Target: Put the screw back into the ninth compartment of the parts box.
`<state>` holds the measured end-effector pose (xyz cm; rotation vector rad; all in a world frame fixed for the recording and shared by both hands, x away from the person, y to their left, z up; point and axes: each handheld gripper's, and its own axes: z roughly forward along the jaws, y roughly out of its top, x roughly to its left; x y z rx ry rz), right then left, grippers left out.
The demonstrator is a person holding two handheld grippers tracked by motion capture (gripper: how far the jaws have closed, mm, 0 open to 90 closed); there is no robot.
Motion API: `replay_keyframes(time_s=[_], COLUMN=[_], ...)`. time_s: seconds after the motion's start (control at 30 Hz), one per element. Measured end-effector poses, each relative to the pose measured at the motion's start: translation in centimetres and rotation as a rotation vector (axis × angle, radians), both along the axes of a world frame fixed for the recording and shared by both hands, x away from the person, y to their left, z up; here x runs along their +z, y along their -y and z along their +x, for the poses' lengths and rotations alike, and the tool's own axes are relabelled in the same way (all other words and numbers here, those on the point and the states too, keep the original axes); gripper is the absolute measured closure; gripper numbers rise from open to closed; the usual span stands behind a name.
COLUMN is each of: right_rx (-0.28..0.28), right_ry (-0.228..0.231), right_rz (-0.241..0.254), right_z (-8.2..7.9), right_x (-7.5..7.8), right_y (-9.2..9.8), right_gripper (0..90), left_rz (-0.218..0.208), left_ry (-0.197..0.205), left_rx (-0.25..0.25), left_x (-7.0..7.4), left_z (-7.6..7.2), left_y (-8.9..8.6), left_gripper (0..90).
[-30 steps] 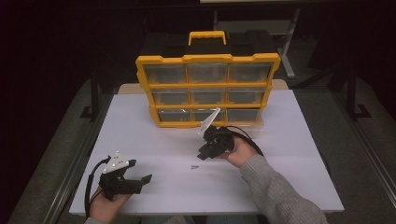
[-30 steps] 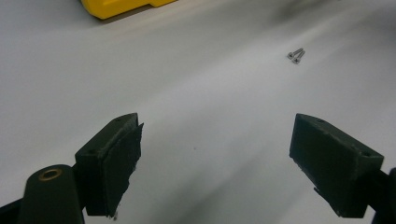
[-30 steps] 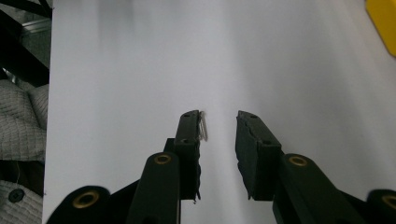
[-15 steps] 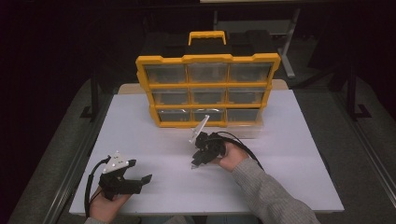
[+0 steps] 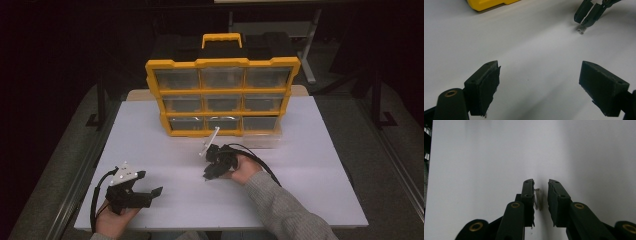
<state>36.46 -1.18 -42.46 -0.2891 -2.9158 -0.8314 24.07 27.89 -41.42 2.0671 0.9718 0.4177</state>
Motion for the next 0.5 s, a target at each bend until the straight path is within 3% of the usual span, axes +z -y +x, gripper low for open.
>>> replay_keyframes(time_s=[0.33,0.5], right_rx=[-0.002,0.004], right_ry=[0.013,0.047], right_rz=[-0.029,-0.048], right_z=[0.1,-0.11], right_x=[-0.4,-0.46], right_y=[-0.21,-0.37], right_gripper=[76.3,79.8], left_rz=[-0.004,-0.001], left_ry=[-0.001,-0.003], left_rx=[0.002,0.002], left_x=[-0.02,0.01], left_z=[0.01,0.01], left_y=[-0.02,0.01], left_gripper=[16.0,16.0])
